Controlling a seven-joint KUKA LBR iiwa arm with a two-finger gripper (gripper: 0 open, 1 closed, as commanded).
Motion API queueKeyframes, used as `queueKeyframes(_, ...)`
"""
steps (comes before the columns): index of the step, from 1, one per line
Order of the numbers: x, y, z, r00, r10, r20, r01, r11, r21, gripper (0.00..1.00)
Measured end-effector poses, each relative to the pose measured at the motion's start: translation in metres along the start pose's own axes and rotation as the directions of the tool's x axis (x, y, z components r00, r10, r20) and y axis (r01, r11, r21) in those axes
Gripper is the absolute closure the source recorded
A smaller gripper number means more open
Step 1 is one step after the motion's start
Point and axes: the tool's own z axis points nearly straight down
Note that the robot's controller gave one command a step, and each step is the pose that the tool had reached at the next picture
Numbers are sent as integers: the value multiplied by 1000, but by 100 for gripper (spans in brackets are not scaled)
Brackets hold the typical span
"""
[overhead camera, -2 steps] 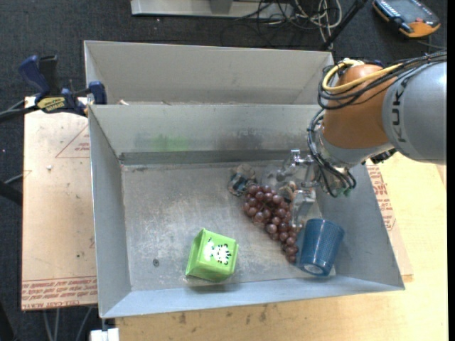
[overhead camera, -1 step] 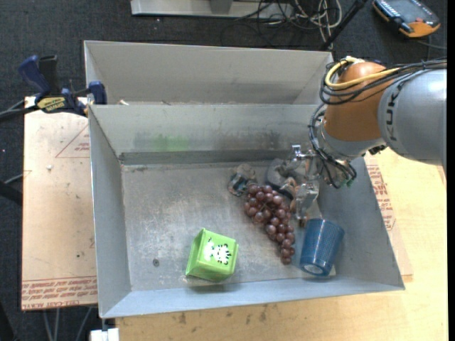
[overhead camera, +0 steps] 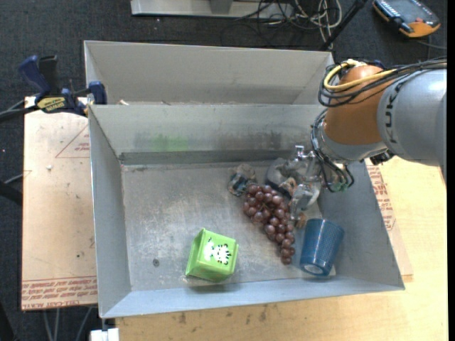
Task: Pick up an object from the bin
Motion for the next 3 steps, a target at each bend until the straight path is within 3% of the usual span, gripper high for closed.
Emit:
queueKeyframes(1,-15,0,-5,987,-158,8,158,987,5,100)
queueKeyframes(3,-15,0,-7,987,-159,6,158,987,5,100)
